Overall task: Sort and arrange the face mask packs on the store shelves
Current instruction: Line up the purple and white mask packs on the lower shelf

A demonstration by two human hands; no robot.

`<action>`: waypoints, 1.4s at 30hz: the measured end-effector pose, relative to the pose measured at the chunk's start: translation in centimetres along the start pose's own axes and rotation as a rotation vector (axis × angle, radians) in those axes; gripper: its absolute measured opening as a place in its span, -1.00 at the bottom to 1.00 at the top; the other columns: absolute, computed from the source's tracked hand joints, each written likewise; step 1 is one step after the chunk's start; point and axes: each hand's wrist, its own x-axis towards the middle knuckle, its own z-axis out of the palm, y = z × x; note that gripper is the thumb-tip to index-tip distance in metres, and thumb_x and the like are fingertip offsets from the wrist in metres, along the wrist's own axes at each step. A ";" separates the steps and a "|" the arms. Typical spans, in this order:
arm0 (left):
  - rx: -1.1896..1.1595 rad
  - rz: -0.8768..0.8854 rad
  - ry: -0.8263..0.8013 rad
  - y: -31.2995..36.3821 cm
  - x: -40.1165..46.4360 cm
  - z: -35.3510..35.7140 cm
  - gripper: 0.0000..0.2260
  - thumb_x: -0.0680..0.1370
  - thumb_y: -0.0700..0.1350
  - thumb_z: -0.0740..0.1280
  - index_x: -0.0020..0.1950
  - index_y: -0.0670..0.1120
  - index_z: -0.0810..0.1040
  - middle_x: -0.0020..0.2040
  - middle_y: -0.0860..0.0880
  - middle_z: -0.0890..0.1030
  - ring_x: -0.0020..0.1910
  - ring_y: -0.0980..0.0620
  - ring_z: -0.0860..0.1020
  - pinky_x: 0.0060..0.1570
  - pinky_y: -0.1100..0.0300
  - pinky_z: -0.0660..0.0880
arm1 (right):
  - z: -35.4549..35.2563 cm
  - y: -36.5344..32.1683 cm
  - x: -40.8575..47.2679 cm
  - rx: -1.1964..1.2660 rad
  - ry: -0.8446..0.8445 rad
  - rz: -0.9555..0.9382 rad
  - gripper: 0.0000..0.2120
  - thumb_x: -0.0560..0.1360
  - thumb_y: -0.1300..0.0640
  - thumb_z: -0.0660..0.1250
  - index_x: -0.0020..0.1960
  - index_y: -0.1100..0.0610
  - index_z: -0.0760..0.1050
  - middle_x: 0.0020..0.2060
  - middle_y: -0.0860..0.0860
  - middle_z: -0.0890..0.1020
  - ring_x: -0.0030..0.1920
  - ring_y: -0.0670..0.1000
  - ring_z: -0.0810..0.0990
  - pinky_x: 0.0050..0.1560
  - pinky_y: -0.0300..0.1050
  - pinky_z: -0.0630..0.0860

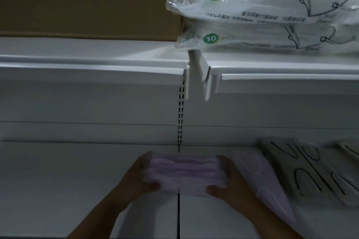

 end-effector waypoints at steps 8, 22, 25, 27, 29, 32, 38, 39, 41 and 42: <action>-0.024 0.030 -0.053 0.2 0.0 0.1 -0.22 0.24 -0.56 0.49 0.39 -0.18 0.35 0.25 -0.16 0.50 0.16 -0.06 0.53 -0.06 0.17 0.58 | 0.3 0.2 -0.4 0.024 0.026 0.070 -0.32 0.21 0.38 0.60 0.18 -0.01 0.38 0.03 -0.27 0.54 -0.02 -0.47 0.52 -0.08 -0.56 0.39; -0.245 -0.306 -0.095 1.7 4.8 -0.3 -0.80 0.32 -0.42 0.39 -0.11 -0.25 0.67 -0.14 -0.22 0.66 -0.19 -0.07 0.66 -0.19 0.19 0.54 | -1.2 -1.5 5.7 0.179 0.133 0.507 -0.77 0.51 0.35 0.27 -0.30 0.20 0.52 -0.56 0.01 0.54 -0.54 -0.06 0.48 -0.62 -0.39 0.31; -0.143 -0.389 0.041 1.9 6.4 0.6 -0.83 0.42 -0.43 0.32 -0.33 -0.24 0.56 -0.38 -0.14 0.46 -0.48 0.03 0.43 -0.44 0.30 0.34 | -1.4 -1.5 7.8 0.145 0.156 0.583 -0.76 0.50 0.30 0.32 -0.35 0.22 0.50 -0.65 0.01 0.48 -0.66 -0.07 0.43 -0.62 -0.38 0.26; -0.110 -0.381 0.079 2.1 7.2 1.2 -0.93 0.39 -0.39 0.36 -0.28 -0.27 0.53 -0.30 -0.18 0.46 -0.38 -0.03 0.41 -0.36 0.22 0.33 | -1.2 -1.4 8.9 0.136 0.163 0.620 -0.76 0.50 0.28 0.35 -0.35 0.23 0.51 -0.55 0.08 0.49 -0.55 0.03 0.45 -0.49 -0.28 0.30; -0.136 -0.387 0.149 2.0 8.0 1.3 -0.97 0.42 -0.33 0.38 -0.21 -0.28 0.55 -0.19 -0.24 0.50 -0.28 -0.07 0.45 -0.26 0.15 0.39 | -0.9 -1.7 9.5 0.122 0.183 0.609 -0.85 0.52 0.24 0.35 -0.16 0.32 0.57 -0.39 0.15 0.53 -0.42 0.07 0.48 -0.40 -0.21 0.36; -0.011 -0.399 0.271 1.7 8.9 1.3 -0.73 0.55 -0.11 0.35 0.17 -0.24 0.55 0.05 -0.25 0.57 -0.09 -0.16 0.56 -0.11 0.07 0.51 | -1.4 -2.2 9.3 -0.276 0.148 0.473 -0.35 0.55 -0.02 0.30 0.50 0.28 0.17 0.26 0.23 0.50 0.20 0.16 0.52 0.15 -0.06 0.44; 0.648 -0.319 -0.094 0.6 8.3 1.6 0.16 0.37 0.12 0.52 0.53 -0.13 -0.35 0.50 -0.15 0.29 0.41 -0.09 0.36 0.28 0.23 0.34 | -1.2 -1.3 6.9 -0.539 -0.046 0.210 -0.06 0.46 -0.25 0.31 0.57 0.16 -0.11 0.53 -0.02 0.12 0.50 0.00 0.18 0.43 -0.22 0.08; 0.734 -0.284 -0.136 0.4 8.4 1.7 0.20 0.36 0.06 0.55 0.50 -0.18 -0.41 0.50 -0.15 0.29 0.40 -0.06 0.36 0.25 0.31 0.31 | -0.8 -0.9 7.0 -0.530 -0.084 0.212 -0.07 0.45 -0.24 0.33 0.56 0.18 -0.05 0.53 -0.01 0.14 0.50 0.00 0.19 0.46 -0.21 0.07; 0.930 -0.219 -0.158 0.6 8.2 2.1 0.23 0.36 0.04 0.55 0.45 -0.27 -0.47 0.50 -0.16 0.29 0.40 -0.03 0.37 0.14 0.40 0.26 | -0.2 -0.4 7.5 -0.522 -0.079 0.246 -0.11 0.47 -0.20 0.33 0.55 0.20 -0.03 0.53 0.03 0.15 0.49 0.01 0.21 0.47 -0.13 0.15; 0.992 -0.195 -0.170 0.8 8.2 2.3 0.25 0.36 0.07 0.55 0.42 -0.28 -0.50 0.50 -0.17 0.28 0.40 -0.04 0.37 0.17 0.35 0.27 | 0.1 -0.3 7.7 -0.545 -0.054 0.270 -0.13 0.50 -0.19 0.30 0.56 0.20 -0.07 0.54 0.05 0.12 0.50 0.02 0.19 0.46 -0.12 0.15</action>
